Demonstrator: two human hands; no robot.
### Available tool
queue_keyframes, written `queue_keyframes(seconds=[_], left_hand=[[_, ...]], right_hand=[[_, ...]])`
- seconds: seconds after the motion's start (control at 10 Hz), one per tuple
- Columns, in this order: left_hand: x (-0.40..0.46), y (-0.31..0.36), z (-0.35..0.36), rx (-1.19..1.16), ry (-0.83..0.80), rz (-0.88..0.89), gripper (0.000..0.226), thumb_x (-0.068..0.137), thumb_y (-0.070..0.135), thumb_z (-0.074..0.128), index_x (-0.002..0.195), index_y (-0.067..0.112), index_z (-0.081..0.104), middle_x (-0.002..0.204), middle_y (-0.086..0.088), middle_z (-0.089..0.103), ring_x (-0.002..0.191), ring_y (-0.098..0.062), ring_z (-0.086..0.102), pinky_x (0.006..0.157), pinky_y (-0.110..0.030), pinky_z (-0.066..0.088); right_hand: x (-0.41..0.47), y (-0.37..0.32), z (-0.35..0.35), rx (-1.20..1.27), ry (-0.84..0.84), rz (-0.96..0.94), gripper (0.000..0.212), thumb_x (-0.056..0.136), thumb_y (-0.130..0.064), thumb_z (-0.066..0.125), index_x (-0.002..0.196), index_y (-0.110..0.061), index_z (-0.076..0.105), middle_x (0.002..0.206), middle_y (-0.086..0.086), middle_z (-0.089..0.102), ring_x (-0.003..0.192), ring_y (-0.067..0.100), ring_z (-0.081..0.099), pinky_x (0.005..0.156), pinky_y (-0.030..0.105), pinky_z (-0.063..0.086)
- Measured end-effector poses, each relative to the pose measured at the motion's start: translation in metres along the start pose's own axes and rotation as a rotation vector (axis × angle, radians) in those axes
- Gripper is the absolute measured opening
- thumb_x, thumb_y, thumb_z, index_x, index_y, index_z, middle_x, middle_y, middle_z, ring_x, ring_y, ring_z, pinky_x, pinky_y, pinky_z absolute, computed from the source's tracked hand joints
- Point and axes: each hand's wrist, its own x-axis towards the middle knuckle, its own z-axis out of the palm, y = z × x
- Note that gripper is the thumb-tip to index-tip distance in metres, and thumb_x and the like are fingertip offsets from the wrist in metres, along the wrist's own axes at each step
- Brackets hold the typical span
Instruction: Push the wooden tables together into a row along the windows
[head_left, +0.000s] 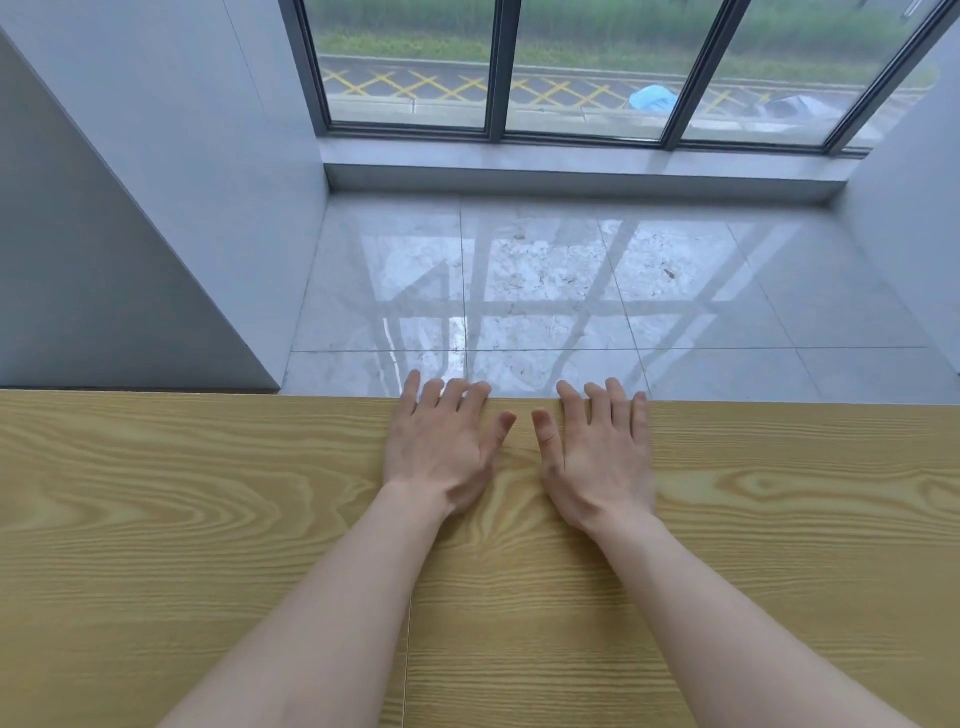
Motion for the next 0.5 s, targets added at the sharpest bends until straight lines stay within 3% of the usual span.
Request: queue_keyframes(seconds=[0.1,0.3,0.5], left_hand=[[-0.017,-0.004,0.001,0.033,0.027,-0.024,0.083,0.094,0.069,-0.009,0.162,0.032,0.02,0.17,0.002,0.026,0.159,-0.024,0.008,0.128,-0.05,-0.007],[-0.064,0.003,-0.021,-0.048,0.041,-0.102,0.076,0.096,0.071,0.002,0.163,0.037,0.013,0.172,0.002,0.017,0.16,-0.022,0.003,0.129,-0.046,-0.005],[-0.133,0.018,-0.058,-0.047,0.042,-0.175,0.075,0.094,0.074,0.0,0.162,0.042,0.007,0.173,0.006,0.01,0.16,-0.02,0.003,0.129,-0.046,-0.004]], right_hand=[[-0.007,0.001,-0.009,0.028,-0.009,-0.008,0.086,0.093,-0.073,-0.005,0.165,-0.029,0.014,0.174,0.009,0.01,0.16,0.025,-0.012,0.127,0.049,-0.013],[-0.042,0.006,-0.05,0.092,-0.035,-0.04,0.085,0.094,-0.079,0.006,0.165,-0.033,0.01,0.175,0.004,0.004,0.16,0.02,-0.012,0.129,0.047,-0.007],[-0.102,0.011,-0.098,0.114,-0.097,-0.069,0.08,0.095,-0.078,0.011,0.165,-0.039,0.007,0.175,0.001,-0.003,0.159,0.018,-0.016,0.129,0.046,-0.007]])
